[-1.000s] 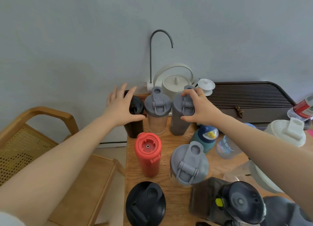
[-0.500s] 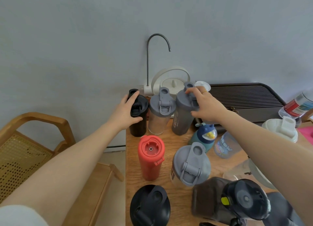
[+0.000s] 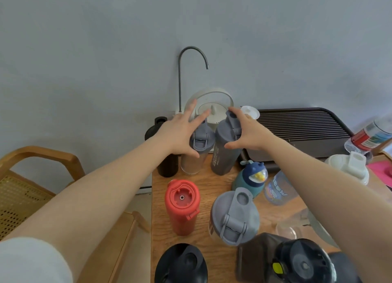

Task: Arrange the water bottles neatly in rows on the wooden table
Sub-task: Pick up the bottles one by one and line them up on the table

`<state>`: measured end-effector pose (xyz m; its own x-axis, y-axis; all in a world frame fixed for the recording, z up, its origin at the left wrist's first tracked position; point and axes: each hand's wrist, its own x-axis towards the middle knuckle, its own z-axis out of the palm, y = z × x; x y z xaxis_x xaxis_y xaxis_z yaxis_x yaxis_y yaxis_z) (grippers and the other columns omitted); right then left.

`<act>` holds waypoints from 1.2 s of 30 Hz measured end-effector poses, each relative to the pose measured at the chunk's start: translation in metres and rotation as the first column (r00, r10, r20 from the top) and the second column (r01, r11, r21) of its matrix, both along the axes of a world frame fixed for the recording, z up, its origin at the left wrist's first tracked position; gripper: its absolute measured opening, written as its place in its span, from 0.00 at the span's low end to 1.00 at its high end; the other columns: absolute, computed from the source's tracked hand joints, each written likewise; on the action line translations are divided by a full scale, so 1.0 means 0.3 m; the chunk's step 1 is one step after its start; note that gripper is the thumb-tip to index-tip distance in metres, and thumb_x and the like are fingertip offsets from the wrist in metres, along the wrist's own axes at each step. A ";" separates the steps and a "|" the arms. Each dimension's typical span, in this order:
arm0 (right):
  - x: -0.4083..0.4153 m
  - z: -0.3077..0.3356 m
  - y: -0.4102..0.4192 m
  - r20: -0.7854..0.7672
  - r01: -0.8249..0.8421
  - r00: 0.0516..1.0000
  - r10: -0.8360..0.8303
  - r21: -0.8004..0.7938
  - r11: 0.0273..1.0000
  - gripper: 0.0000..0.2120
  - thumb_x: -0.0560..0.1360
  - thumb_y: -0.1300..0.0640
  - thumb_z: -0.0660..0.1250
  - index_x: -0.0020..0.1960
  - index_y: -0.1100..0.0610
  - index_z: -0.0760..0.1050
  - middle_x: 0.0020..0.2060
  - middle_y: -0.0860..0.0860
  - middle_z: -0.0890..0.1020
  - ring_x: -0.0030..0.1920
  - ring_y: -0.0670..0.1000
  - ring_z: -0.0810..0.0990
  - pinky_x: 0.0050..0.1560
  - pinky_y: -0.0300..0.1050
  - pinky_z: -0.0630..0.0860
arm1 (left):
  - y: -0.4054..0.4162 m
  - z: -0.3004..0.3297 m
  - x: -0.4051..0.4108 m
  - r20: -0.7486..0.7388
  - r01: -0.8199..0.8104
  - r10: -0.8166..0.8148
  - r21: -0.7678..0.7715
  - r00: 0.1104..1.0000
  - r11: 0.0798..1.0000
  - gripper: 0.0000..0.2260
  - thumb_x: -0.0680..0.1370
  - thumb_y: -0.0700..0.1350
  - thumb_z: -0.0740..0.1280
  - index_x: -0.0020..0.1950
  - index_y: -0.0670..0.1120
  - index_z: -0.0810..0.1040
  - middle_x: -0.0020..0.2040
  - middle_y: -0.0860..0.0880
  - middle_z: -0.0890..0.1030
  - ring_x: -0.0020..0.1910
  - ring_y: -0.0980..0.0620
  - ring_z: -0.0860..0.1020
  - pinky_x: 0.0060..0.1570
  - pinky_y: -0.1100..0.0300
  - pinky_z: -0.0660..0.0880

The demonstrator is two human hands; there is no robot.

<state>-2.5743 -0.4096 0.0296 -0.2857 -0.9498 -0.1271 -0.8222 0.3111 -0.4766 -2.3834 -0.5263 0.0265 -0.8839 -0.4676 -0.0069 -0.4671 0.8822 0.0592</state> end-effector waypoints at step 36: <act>0.326 0.150 0.296 -0.158 -0.415 0.795 0.585 0.561 0.716 0.37 0.71 0.36 0.63 0.72 0.52 0.56 0.69 0.51 0.64 0.63 0.53 0.71 0.59 0.48 0.70 | 0.292 0.097 0.312 -0.044 0.274 -0.277 0.358 0.960 0.892 0.36 0.62 0.69 0.64 0.66 0.58 0.62 0.59 0.65 0.65 0.55 0.66 0.66 0.50 0.73 0.64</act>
